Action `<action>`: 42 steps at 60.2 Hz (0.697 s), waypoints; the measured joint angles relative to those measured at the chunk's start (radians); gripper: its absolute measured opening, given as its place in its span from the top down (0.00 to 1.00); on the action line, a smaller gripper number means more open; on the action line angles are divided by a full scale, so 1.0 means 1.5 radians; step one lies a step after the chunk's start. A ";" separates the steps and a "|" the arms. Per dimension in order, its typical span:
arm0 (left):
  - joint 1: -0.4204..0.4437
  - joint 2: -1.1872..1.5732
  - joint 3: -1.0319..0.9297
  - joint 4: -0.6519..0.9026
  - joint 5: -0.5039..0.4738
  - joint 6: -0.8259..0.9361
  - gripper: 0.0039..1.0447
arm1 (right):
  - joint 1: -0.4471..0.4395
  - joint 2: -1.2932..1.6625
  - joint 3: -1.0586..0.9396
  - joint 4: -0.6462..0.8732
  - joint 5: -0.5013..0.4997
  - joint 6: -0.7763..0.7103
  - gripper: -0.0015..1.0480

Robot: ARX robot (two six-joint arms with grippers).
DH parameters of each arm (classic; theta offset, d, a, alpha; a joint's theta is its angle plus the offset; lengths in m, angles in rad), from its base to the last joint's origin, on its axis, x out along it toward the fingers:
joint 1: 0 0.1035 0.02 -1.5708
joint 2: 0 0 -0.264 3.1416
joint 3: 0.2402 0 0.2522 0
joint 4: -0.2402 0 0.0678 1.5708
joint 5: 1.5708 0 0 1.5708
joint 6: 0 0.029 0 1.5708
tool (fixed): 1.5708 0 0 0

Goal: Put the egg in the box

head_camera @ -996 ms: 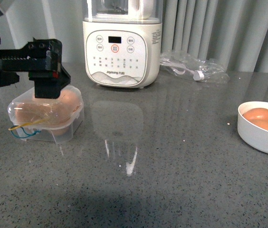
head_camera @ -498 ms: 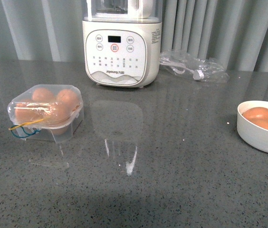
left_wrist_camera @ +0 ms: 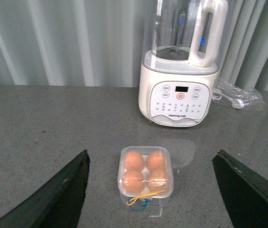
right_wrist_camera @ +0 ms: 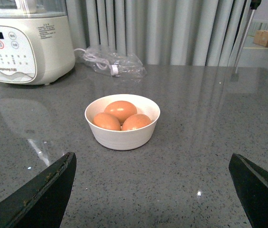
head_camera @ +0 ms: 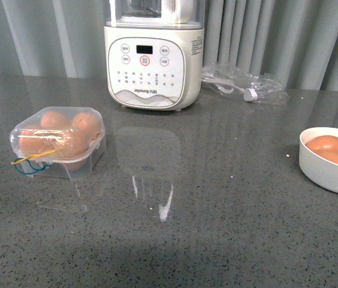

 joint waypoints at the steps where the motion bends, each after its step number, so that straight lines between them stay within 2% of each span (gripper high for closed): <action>1: 0.009 -0.010 -0.017 0.007 0.007 0.000 0.32 | 0.000 0.000 0.000 0.000 0.000 0.000 0.07; 12: 0.073 -0.082 -0.139 0.048 0.062 0.000 0.62 | 0.000 0.000 0.000 0.000 0.000 0.000 0.07; 25: 0.120 -0.141 -0.229 0.075 0.109 -0.002 0.97 | 0.000 0.000 0.000 0.000 0.000 0.000 0.07; 27: 0.132 -0.154 -0.245 0.078 0.121 0.001 0.97 | 0.000 0.000 0.000 0.000 0.000 0.000 0.07; 28: 0.154 -0.162 -0.254 0.079 0.153 0.002 0.97 | 0.000 0.000 0.000 0.000 0.000 0.000 0.07; 31: 0.185 -0.173 -0.268 0.080 0.189 0.002 0.97 | 0.000 0.000 0.000 0.000 0.000 0.000 0.07; 37: 0.212 -0.197 -0.296 0.084 0.192 0.002 0.97 | 0.000 0.000 0.000 0.000 0.001 0.000 0.07; 42: 0.212 -0.212 -0.312 0.084 0.195 0.002 0.97 | 0.000 0.000 0.000 0.000 -0.001 0.000 0.07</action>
